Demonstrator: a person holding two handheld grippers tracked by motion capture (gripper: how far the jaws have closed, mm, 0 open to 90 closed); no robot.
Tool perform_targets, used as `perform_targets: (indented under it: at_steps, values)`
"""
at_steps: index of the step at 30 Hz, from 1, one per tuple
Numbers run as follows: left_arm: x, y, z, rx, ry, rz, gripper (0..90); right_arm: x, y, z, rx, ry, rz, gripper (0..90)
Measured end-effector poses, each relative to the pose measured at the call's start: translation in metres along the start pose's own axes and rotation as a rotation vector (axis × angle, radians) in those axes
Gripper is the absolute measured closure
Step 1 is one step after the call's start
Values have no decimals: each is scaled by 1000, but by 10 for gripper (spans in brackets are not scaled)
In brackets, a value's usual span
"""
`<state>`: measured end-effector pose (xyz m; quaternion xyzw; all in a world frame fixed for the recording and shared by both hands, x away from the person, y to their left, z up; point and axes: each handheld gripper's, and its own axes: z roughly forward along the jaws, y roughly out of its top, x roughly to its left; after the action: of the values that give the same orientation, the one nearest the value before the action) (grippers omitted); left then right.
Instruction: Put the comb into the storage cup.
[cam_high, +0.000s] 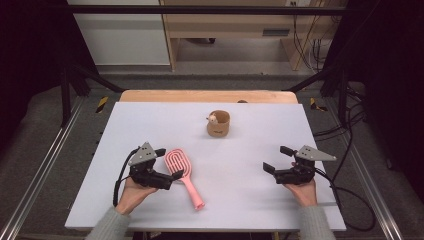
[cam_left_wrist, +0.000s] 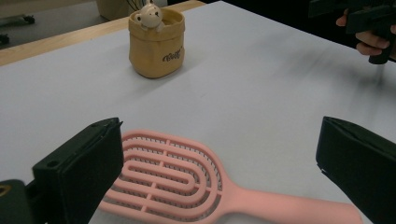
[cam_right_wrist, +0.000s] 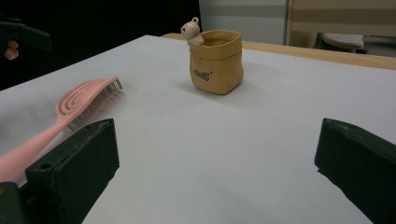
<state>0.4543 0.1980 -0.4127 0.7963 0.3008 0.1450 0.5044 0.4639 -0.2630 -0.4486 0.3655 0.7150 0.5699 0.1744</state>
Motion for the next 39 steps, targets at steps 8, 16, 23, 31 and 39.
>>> perform_targets:
  at_steps: [8,16,23,31,39]
  values:
    - [-6,0,11,41,-8,2,62,0,0,0,0,1,0,3]
    - [-13,-1,19,71,-6,20,235,0,0,0,2,1,0,3]
    - [-17,-1,25,109,-18,14,367,0,0,0,2,-1,-2,3]
    - [-22,-2,30,125,-22,23,526,0,0,0,1,0,-2,3]
    - [-25,-5,34,145,-28,15,635,0,0,0,4,-1,-5,3]
